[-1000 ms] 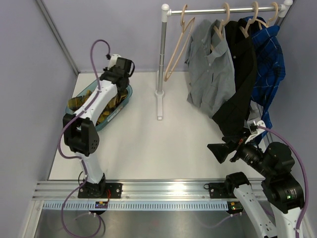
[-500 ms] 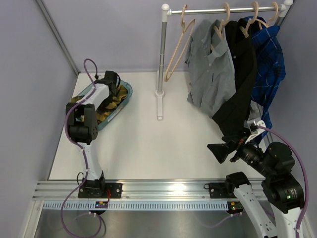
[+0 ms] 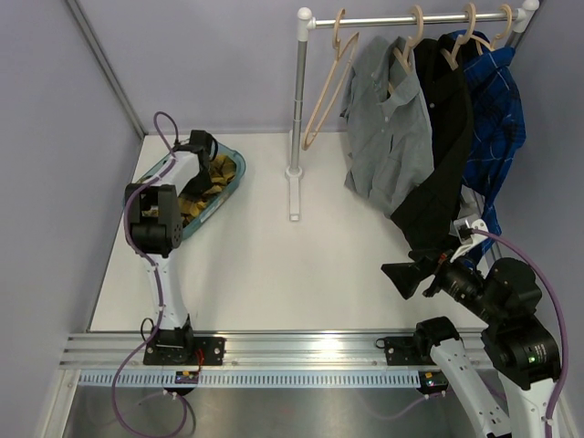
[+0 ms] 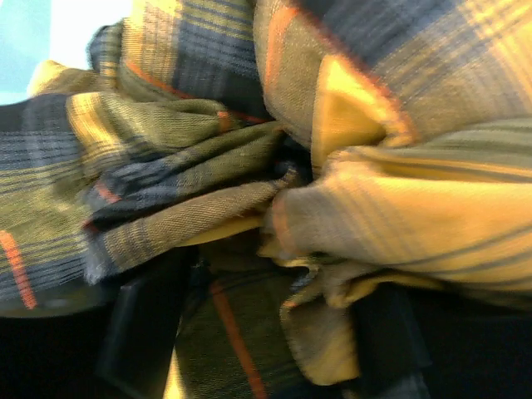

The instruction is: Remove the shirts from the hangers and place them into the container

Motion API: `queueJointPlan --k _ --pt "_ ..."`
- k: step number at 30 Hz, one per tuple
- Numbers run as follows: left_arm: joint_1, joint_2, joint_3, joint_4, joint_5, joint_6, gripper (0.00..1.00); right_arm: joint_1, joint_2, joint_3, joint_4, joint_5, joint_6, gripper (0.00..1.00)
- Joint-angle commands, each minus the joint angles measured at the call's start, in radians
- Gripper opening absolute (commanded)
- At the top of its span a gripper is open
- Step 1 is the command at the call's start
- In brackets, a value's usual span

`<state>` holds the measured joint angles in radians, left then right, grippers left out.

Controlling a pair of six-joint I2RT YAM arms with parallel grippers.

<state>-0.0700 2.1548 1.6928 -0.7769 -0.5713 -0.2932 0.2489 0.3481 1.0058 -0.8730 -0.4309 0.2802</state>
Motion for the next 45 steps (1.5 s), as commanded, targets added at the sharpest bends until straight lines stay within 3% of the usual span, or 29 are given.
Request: queueJointPlan --k 1,10,24,31,38,45 --pt "-0.002 -0.077 -0.021 0.033 0.128 -0.024 0.84 0.006 0.017 0.028 0.019 -0.016 0.002 1.00" --pt "-0.002 -0.314 -0.021 0.022 0.179 -0.020 0.98 0.007 0.003 0.030 0.022 -0.012 0.007 0.99" --pt "-0.002 -0.680 -0.134 0.002 0.277 -0.011 0.99 0.007 0.019 0.076 0.000 0.037 -0.026 0.99" --pt "-0.002 -1.024 -0.251 0.002 0.422 0.043 0.99 0.007 0.037 0.119 0.000 0.145 -0.045 0.99" --pt "-0.002 -1.450 -0.360 -0.015 0.424 0.069 0.99 0.007 0.052 0.215 -0.015 0.306 -0.072 1.00" --pt "-0.002 -1.699 -0.404 -0.097 0.383 0.060 0.99 0.007 0.022 0.255 -0.023 0.412 -0.076 1.00"
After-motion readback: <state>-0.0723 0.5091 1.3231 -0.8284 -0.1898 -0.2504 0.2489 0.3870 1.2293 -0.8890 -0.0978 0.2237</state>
